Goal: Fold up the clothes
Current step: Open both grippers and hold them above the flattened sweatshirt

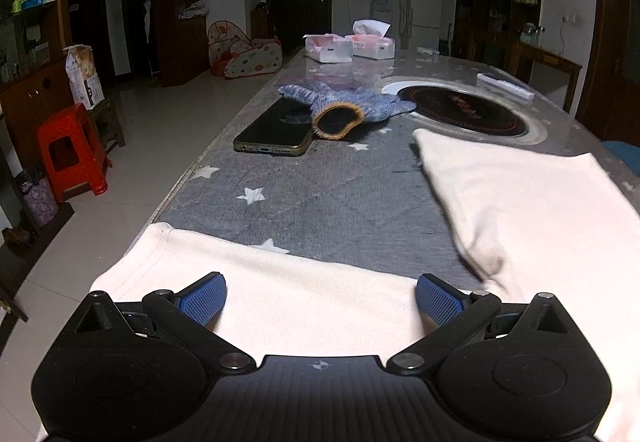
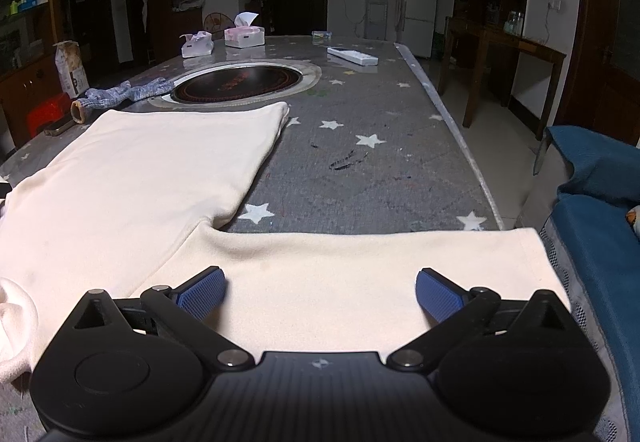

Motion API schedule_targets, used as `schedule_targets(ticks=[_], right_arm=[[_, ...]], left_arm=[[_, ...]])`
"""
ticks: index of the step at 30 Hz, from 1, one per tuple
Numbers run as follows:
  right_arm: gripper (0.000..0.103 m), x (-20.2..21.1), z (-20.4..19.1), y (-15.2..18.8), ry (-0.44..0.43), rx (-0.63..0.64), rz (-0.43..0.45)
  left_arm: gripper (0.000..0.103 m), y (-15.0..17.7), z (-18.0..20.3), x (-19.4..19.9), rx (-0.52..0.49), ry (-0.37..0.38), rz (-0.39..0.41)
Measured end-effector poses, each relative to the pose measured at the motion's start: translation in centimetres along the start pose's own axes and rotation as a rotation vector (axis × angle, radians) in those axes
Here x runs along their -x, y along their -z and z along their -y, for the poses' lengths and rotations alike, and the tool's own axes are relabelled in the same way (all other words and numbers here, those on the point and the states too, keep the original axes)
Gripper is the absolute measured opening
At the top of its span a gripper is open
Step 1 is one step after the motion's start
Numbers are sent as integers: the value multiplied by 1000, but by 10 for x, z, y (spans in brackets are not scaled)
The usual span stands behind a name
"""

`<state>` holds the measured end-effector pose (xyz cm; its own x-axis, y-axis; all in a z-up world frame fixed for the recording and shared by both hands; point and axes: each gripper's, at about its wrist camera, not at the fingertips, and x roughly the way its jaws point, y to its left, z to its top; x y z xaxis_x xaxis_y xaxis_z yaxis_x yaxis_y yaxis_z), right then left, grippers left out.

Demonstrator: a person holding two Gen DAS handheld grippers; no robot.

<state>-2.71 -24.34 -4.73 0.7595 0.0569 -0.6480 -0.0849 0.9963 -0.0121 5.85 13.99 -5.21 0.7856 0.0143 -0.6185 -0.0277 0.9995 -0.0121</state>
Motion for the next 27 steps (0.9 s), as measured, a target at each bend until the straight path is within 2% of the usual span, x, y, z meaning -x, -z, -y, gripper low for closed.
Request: schedule_targets(ticks=[7,13,19,27], right_arm=[[103,15,-9,-3,-35,36,25],[103,28,-24,-8,-91,76,48],[103,30,-30,-4,-106,97,37],[103,29,-19,7,-88,56,-1]], left_arm=[[103,9,33,53,-110,191,113],[103,28,57,64,-132,376,76],[103,41,58,56,-127,395,-12],[103,45,41,55,-121,340,-26]])
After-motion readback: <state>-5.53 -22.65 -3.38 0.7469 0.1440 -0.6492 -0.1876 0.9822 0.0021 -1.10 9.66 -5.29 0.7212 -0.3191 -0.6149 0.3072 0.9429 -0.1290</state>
